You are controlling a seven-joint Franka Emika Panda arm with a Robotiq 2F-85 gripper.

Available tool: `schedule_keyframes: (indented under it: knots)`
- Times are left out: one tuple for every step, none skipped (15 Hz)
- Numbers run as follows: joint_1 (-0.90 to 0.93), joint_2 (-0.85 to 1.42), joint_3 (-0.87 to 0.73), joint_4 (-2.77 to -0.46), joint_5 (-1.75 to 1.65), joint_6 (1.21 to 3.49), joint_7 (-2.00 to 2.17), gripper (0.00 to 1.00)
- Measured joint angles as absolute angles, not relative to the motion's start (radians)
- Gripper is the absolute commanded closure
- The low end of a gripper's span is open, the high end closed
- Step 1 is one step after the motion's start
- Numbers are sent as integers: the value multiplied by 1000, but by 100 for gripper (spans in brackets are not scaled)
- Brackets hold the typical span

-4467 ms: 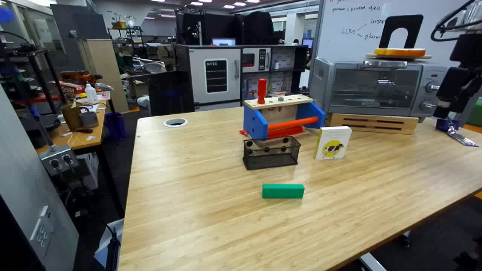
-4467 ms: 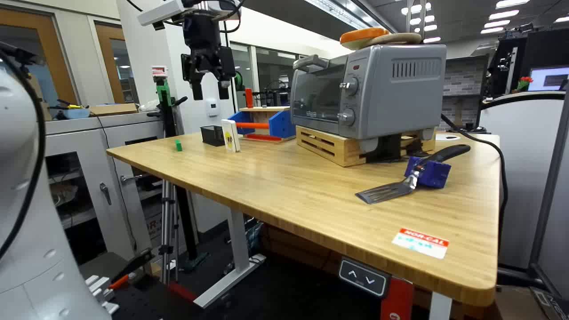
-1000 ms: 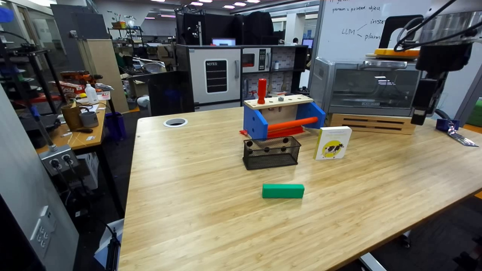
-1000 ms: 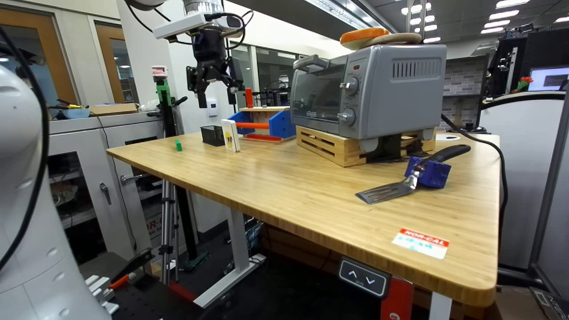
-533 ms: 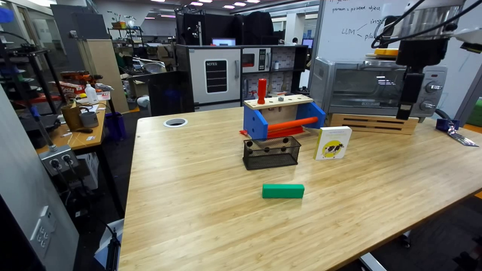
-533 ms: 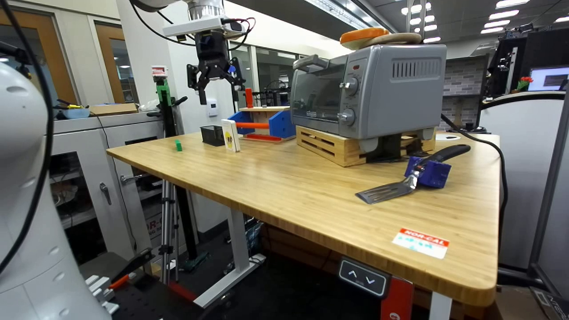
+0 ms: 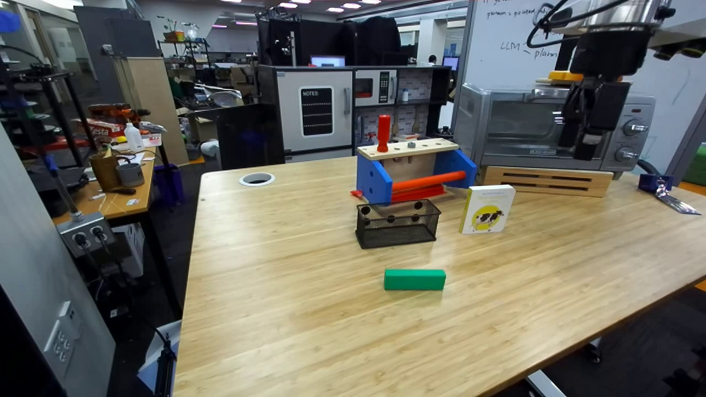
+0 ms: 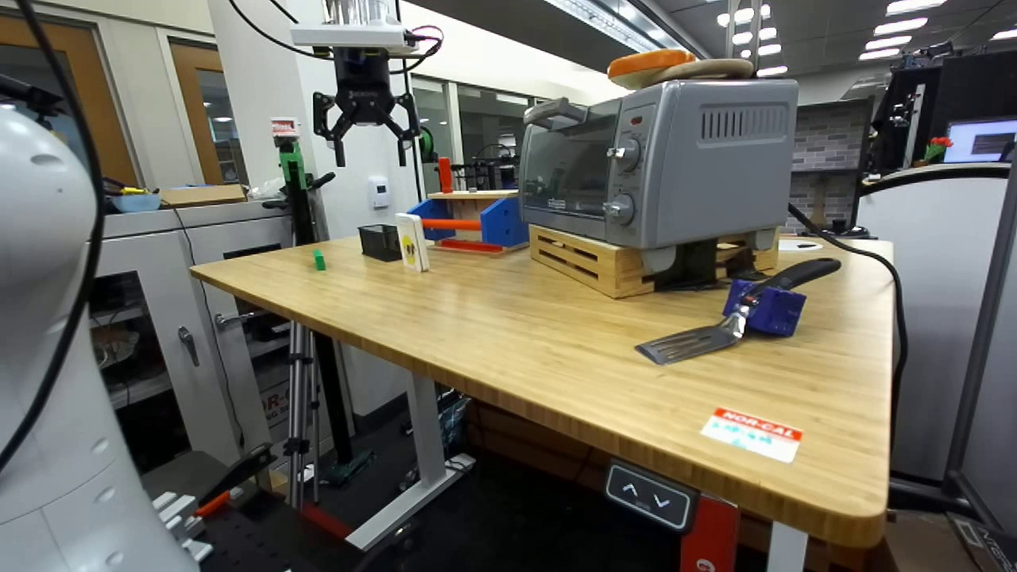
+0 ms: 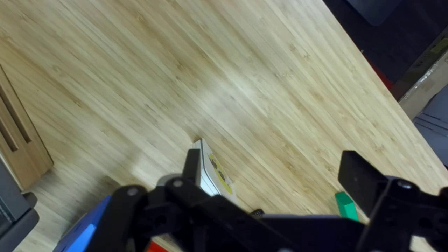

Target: Place the yellow and white book inside the black box

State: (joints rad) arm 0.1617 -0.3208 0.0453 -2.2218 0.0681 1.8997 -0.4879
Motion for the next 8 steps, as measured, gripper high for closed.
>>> schedule_keyframes:
  knots:
    - [164, -311, 45, -2217, 69, 1900, -499, 0]
    - [166, -295, 45, -2211, 69, 1900, -506, 0]
    - [169, -275, 46, -2202, 68, 1900, -511, 0]
    - [173, -252, 48, -2190, 68, 1900, -516, 0]
    - [180, -230, 51, -2173, 69, 1900, -520, 0]
    - [187, -208, 56, -2153, 69, 1899, -525, 0]
    - [195, -188, 64, -2129, 69, 1898, -534, 0]
    - [203, -170, 75, -2104, 68, 1897, -541, 0]
